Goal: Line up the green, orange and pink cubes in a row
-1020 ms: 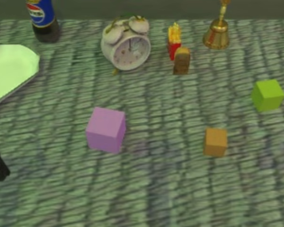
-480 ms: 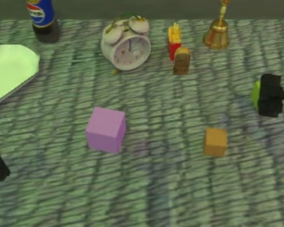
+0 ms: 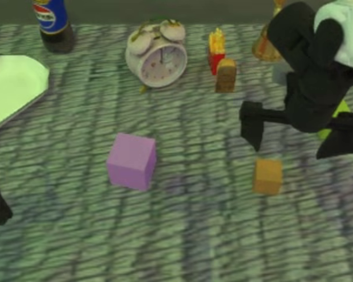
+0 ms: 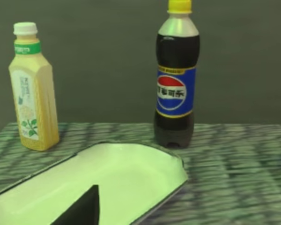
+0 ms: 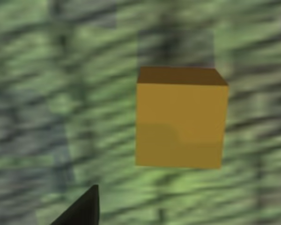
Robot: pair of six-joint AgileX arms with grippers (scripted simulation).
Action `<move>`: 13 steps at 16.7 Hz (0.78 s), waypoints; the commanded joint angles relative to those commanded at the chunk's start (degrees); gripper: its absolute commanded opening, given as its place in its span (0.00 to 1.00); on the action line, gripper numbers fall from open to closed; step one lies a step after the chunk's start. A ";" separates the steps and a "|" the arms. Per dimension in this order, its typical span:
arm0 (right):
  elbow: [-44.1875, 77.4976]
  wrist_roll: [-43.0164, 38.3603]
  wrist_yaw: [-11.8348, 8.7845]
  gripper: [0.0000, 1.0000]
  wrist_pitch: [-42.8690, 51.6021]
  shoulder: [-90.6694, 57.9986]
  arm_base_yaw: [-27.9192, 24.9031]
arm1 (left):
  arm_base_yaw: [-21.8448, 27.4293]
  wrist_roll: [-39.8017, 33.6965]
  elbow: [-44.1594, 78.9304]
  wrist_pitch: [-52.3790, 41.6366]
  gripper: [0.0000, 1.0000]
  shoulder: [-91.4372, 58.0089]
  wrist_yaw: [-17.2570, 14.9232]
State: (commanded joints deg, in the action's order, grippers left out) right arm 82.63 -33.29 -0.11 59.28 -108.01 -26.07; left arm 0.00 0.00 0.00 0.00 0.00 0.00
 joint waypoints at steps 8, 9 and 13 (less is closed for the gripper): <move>7.47 -2.79 0.21 1.00 4.41 -8.39 -2.17 | 0.00 0.00 0.00 0.00 1.00 0.00 0.00; 7.47 -2.79 0.21 1.00 4.41 -8.39 -2.17 | 0.00 0.00 0.00 0.00 1.00 0.00 0.00; 5.71 -2.65 0.21 1.00 2.00 -9.28 -2.01 | 0.00 0.00 0.00 0.00 1.00 0.00 0.00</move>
State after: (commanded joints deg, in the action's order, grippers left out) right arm 88.34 -35.94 0.10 61.28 -117.30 -28.08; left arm 0.00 0.00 0.00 0.00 0.00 0.00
